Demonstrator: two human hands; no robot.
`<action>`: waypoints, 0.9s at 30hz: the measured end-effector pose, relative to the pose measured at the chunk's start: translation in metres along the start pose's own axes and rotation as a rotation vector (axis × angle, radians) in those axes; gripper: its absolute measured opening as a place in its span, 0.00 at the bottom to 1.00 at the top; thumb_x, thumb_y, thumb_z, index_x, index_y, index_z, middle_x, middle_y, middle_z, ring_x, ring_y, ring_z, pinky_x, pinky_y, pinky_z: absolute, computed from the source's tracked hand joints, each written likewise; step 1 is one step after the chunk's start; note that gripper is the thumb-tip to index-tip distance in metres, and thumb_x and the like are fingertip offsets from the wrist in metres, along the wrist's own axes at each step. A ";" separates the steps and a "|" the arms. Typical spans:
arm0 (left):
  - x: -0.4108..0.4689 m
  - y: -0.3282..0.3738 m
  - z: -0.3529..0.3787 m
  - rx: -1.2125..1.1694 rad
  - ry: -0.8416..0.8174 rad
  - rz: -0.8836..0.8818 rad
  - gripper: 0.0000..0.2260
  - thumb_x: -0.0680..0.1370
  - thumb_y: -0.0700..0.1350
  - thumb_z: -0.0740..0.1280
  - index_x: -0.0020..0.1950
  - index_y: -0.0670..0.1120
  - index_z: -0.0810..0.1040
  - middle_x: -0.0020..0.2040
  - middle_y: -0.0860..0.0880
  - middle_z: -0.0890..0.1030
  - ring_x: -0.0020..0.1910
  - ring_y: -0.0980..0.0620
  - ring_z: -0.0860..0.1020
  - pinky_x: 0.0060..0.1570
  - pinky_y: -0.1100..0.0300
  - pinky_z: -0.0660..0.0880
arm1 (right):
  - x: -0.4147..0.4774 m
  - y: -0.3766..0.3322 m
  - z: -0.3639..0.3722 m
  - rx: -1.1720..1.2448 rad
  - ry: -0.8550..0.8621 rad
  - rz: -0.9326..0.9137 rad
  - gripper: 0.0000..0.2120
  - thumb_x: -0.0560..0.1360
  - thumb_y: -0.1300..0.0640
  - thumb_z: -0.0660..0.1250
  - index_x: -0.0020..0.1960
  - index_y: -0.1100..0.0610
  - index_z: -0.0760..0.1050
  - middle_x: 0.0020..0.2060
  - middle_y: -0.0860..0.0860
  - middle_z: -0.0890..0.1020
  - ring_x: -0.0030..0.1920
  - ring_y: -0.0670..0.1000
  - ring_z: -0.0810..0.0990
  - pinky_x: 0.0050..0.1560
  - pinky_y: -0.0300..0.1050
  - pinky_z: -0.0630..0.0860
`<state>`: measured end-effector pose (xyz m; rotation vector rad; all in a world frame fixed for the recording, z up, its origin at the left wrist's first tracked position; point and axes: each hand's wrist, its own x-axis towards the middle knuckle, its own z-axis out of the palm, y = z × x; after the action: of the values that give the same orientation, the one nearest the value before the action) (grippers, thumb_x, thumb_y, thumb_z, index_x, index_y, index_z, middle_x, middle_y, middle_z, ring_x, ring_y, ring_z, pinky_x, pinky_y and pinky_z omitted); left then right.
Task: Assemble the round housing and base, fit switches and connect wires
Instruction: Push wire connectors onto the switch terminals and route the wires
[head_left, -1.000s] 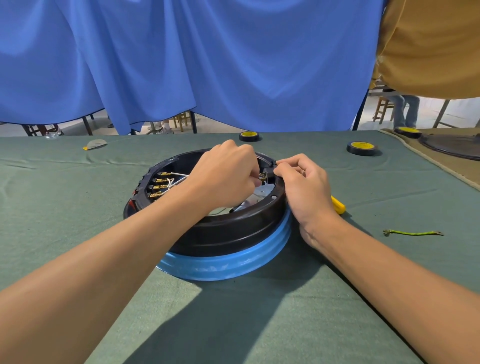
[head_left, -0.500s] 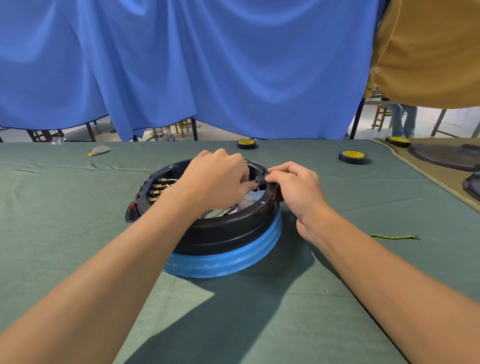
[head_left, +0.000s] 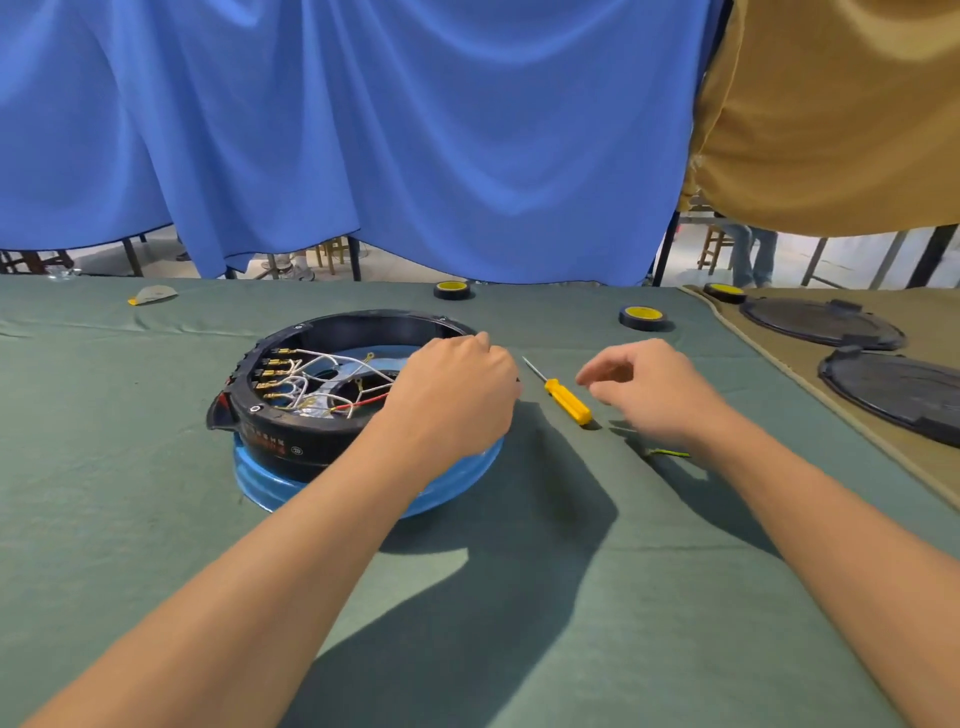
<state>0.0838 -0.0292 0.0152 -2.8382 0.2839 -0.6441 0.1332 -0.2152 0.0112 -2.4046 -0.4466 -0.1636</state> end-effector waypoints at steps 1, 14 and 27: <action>0.000 -0.001 0.001 0.016 0.005 0.009 0.12 0.84 0.49 0.56 0.50 0.43 0.74 0.52 0.45 0.77 0.46 0.45 0.75 0.42 0.55 0.62 | -0.005 0.008 -0.007 -0.066 -0.028 0.003 0.11 0.76 0.63 0.65 0.51 0.53 0.84 0.48 0.50 0.85 0.51 0.48 0.80 0.52 0.37 0.71; -0.009 0.002 -0.008 -0.112 0.029 -0.067 0.13 0.83 0.51 0.57 0.44 0.43 0.69 0.45 0.45 0.75 0.40 0.46 0.67 0.36 0.56 0.59 | -0.032 0.032 -0.032 -0.282 -0.204 -0.034 0.04 0.73 0.58 0.73 0.41 0.50 0.84 0.43 0.49 0.85 0.48 0.46 0.80 0.51 0.40 0.74; -0.016 0.003 -0.019 -0.526 0.272 0.051 0.11 0.81 0.52 0.64 0.55 0.50 0.84 0.43 0.53 0.85 0.40 0.54 0.73 0.49 0.56 0.69 | -0.044 -0.011 -0.012 0.598 0.069 -0.113 0.00 0.72 0.64 0.72 0.43 0.61 0.82 0.31 0.50 0.81 0.31 0.43 0.75 0.31 0.36 0.71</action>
<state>0.0607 -0.0312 0.0245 -3.2088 0.6563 -1.0850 0.0884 -0.2270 0.0170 -1.7852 -0.5152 -0.1381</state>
